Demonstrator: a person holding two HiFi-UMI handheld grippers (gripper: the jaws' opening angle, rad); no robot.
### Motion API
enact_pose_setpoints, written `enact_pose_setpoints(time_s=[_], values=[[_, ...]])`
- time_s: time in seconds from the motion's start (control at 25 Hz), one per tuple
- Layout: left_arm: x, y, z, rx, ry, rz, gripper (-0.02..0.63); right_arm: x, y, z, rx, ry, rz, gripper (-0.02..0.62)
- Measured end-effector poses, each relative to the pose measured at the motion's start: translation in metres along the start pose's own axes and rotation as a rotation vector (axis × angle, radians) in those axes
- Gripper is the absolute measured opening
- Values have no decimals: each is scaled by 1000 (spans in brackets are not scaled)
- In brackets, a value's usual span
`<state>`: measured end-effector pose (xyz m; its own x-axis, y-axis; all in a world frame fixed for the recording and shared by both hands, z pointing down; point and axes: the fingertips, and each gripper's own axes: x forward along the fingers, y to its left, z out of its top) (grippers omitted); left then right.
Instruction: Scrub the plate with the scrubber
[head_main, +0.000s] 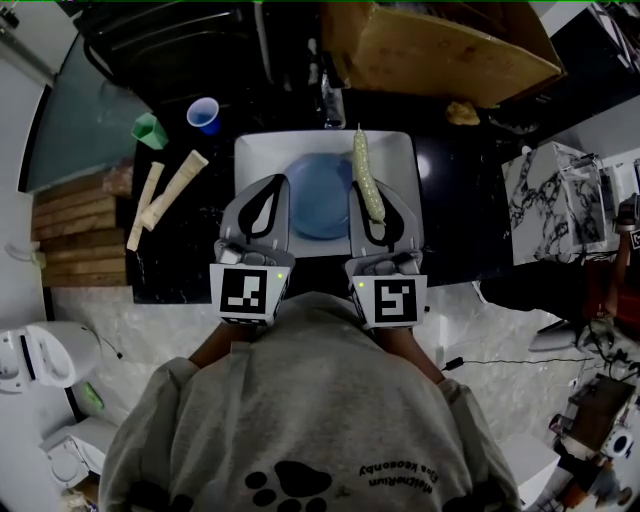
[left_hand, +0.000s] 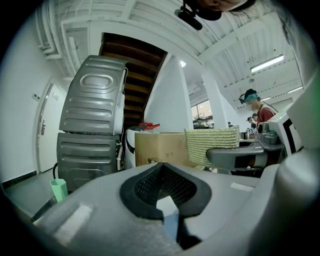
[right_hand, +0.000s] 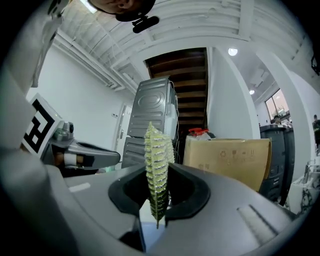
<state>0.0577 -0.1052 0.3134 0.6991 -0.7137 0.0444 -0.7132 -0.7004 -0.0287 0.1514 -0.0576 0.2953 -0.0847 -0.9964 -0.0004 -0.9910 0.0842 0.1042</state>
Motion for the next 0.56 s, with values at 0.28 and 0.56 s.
enact_pose_setpoints(time_s=[0.28,0.56], values=[[-2,-5,-10,3,30,15,5,-3,-1,-10,18,20,24,67],[-2,-13,-20,-6,46,35,5,-7,-5,-15,19,21,54,67]])
